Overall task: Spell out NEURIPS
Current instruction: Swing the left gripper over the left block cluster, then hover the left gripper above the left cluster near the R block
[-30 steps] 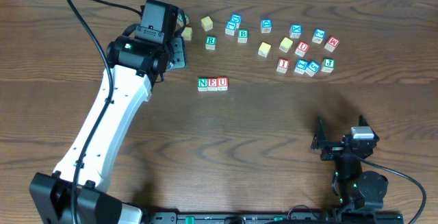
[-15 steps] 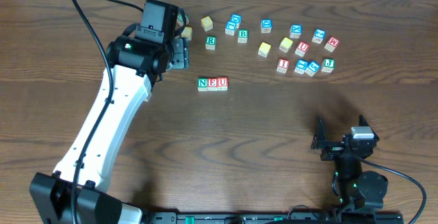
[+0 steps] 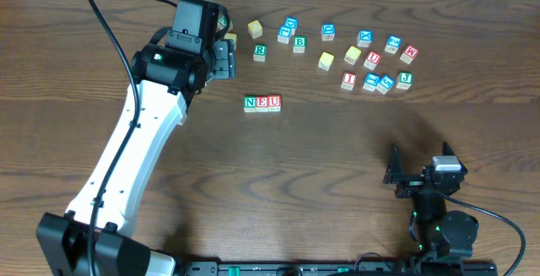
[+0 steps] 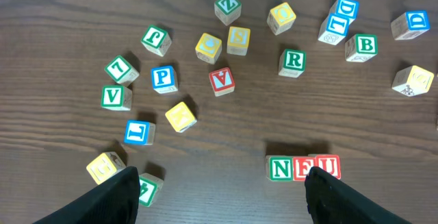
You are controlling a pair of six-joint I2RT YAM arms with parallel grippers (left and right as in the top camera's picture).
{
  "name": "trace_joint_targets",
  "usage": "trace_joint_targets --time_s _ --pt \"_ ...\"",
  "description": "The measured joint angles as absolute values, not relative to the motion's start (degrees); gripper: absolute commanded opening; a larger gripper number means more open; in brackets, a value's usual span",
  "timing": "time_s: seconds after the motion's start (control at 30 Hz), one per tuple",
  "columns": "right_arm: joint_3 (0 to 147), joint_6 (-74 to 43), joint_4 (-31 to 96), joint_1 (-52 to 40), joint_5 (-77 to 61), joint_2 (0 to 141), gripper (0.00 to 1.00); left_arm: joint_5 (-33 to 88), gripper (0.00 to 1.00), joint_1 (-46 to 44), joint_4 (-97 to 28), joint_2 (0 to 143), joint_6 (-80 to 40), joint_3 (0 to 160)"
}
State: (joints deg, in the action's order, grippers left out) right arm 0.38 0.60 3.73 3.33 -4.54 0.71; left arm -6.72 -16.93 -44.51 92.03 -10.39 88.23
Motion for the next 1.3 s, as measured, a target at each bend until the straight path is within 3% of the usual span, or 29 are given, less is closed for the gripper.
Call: trace_joint_targets --time_s 1.3 --pt "0.38 0.60 3.73 3.33 -4.54 0.71 0.99 -6.33 0.76 -12.80 -39.66 95.37 -8.67 95.74"
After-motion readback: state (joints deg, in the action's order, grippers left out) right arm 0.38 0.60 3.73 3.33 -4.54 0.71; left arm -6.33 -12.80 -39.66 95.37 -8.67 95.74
